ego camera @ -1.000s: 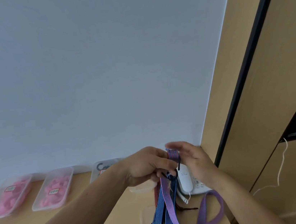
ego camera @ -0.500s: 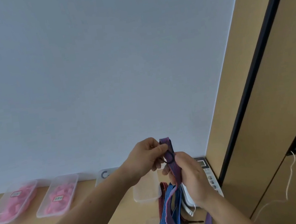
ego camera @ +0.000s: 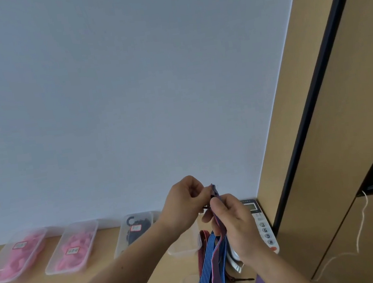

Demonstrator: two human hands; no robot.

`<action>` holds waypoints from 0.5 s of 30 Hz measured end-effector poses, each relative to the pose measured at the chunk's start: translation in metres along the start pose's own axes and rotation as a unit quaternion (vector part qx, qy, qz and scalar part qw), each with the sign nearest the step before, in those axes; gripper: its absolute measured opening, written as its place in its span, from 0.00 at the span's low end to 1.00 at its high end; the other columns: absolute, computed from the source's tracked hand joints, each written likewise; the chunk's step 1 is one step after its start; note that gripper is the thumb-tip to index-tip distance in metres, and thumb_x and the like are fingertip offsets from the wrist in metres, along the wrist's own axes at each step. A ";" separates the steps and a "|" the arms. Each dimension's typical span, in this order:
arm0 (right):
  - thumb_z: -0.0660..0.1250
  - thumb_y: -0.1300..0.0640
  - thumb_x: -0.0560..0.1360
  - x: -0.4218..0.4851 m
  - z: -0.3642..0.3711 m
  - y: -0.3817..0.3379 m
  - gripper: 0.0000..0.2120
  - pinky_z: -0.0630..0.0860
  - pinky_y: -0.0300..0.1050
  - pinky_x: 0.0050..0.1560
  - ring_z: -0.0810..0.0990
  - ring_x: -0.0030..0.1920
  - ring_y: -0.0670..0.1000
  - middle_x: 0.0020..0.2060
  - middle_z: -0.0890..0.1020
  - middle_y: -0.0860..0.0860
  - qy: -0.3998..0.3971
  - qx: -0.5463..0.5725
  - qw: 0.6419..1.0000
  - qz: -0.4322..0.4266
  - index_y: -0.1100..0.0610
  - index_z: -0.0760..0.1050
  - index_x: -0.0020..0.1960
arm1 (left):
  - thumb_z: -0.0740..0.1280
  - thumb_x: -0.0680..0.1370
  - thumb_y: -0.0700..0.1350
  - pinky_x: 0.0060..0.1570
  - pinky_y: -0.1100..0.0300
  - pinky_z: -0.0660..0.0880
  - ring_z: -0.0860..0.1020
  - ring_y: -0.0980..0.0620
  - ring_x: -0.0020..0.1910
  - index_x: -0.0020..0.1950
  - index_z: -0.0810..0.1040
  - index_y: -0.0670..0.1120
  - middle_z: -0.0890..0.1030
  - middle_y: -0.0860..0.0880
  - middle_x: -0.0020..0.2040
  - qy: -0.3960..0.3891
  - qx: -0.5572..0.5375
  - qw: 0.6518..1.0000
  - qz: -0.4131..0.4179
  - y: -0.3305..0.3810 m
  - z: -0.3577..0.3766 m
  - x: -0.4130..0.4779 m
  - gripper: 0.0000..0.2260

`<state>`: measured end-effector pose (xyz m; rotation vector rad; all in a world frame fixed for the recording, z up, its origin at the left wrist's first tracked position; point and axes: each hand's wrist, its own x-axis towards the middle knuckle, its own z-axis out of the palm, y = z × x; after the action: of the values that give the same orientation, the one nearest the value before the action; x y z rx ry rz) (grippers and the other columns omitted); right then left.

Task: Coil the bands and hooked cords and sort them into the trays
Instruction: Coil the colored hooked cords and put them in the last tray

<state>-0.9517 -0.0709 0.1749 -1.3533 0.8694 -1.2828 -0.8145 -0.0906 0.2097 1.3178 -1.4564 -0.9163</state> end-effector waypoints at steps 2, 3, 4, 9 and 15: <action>0.61 0.47 0.76 0.000 0.001 0.000 0.19 0.68 0.45 0.32 0.71 0.28 0.52 0.35 0.83 0.56 0.006 0.000 1.000 -0.007 0.65 0.73 0.46 | 0.72 0.76 0.46 0.31 0.62 0.72 0.75 0.55 0.28 0.41 0.74 0.43 0.80 0.50 0.32 0.008 -0.061 0.997 -0.035 0.000 0.001 0.000 0.10; 0.60 0.47 0.77 0.000 0.001 0.000 0.19 0.68 0.45 0.32 0.71 0.28 0.52 0.34 0.83 0.56 0.011 0.001 1.000 -0.014 0.65 0.73 0.46 | 0.72 0.76 0.46 0.30 0.62 0.72 0.75 0.54 0.29 0.42 0.74 0.42 0.81 0.48 0.33 0.010 -0.092 0.994 -0.055 -0.001 0.000 0.000 0.10; 0.59 0.48 0.77 0.000 0.001 0.000 0.19 0.68 0.45 0.32 0.71 0.28 0.52 0.34 0.82 0.56 0.014 0.000 1.000 -0.022 0.65 0.72 0.46 | 0.71 0.77 0.47 0.30 0.62 0.71 0.75 0.53 0.29 0.42 0.75 0.42 0.81 0.46 0.35 0.001 -0.122 0.990 -0.075 -0.001 -0.002 0.000 0.11; 0.56 0.50 0.81 0.003 0.003 0.005 0.19 0.70 0.46 0.32 0.72 0.28 0.50 0.31 0.81 0.55 0.022 -0.044 0.998 -0.036 0.65 0.72 0.42 | 0.64 0.81 0.49 0.33 0.58 0.71 0.71 0.46 0.31 0.46 0.78 0.39 0.79 0.37 0.37 -0.137 -0.227 0.962 -0.066 0.002 -0.007 -0.004 0.14; 0.58 0.53 0.82 0.006 -0.002 0.008 0.16 0.70 0.45 0.29 0.72 0.25 0.51 0.31 0.83 0.56 0.028 -0.090 0.996 -0.010 0.62 0.75 0.42 | 0.59 0.84 0.46 0.46 0.56 0.75 0.82 0.48 0.46 0.55 0.81 0.44 0.85 0.43 0.54 -0.185 -0.143 0.972 -0.036 0.006 -0.022 0.004 0.12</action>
<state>-0.9514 -0.0782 0.1680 -1.4753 1.0329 -1.2868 -0.7953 -0.0921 0.2217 1.0261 -1.4880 -1.4222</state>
